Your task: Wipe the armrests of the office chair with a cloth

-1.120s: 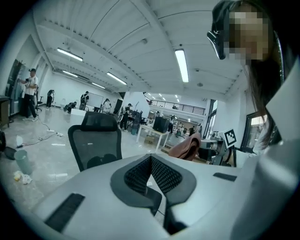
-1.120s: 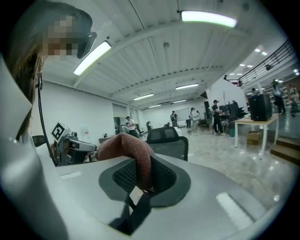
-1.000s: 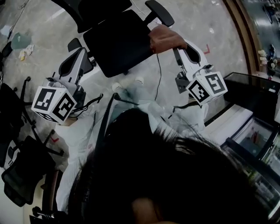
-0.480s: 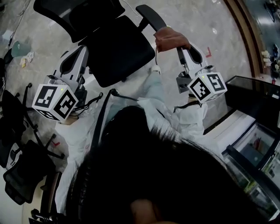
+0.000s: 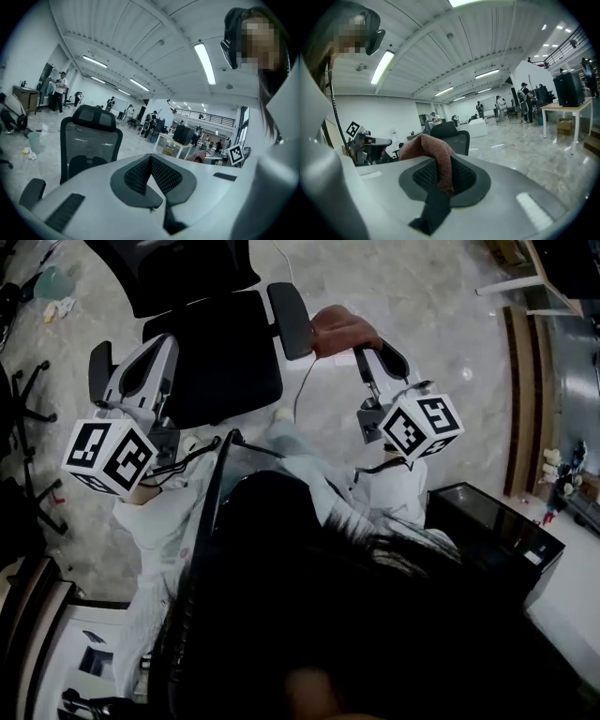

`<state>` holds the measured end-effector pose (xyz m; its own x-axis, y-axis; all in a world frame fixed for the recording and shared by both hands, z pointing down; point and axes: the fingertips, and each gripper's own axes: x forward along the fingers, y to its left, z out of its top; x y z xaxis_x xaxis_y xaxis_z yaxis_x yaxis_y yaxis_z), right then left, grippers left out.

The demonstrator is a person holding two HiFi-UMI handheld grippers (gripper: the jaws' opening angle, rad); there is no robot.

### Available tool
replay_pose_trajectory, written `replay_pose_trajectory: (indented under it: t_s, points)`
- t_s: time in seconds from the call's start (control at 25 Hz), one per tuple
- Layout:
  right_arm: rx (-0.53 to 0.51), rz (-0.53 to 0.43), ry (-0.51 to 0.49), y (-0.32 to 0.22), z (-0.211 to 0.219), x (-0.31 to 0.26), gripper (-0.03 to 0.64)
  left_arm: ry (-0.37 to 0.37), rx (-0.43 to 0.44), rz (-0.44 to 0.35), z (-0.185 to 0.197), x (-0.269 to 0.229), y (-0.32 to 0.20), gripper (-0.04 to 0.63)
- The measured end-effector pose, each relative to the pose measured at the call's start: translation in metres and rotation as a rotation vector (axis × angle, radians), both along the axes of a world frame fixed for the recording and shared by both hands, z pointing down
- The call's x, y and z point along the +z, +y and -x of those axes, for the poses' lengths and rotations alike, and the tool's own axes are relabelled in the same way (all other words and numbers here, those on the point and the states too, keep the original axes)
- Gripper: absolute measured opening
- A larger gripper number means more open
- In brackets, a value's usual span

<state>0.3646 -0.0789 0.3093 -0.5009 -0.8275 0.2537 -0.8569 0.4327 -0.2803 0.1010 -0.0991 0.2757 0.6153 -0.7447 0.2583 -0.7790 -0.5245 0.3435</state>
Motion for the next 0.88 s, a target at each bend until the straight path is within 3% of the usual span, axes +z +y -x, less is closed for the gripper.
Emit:
replay_pose_trajectory:
  t_s: [0.24,0.56,0.76,0.88]
  points:
    - [-0.081,0.055,-0.008,-0.034,-0.032,0.016,0.043,-0.047,-0.107,0.047,-0.032,0.016,-0.004,0.003]
    - [-0.148,0.13,0.025,-0.077,-0.013,0.07,0.043,-0.07,-0.148,0.088,-0.035,0.041,-0.021,0.003]
    - [-0.152,0.166,0.128,-0.144,-0.003,0.13,0.043,-0.093,-0.163,0.101,-0.03,0.062,-0.025,0.003]
    - [-0.137,0.179,0.211,-0.194,0.008,0.176,0.043,-0.101,-0.187,0.169,-0.019,0.091,-0.02,0.003]
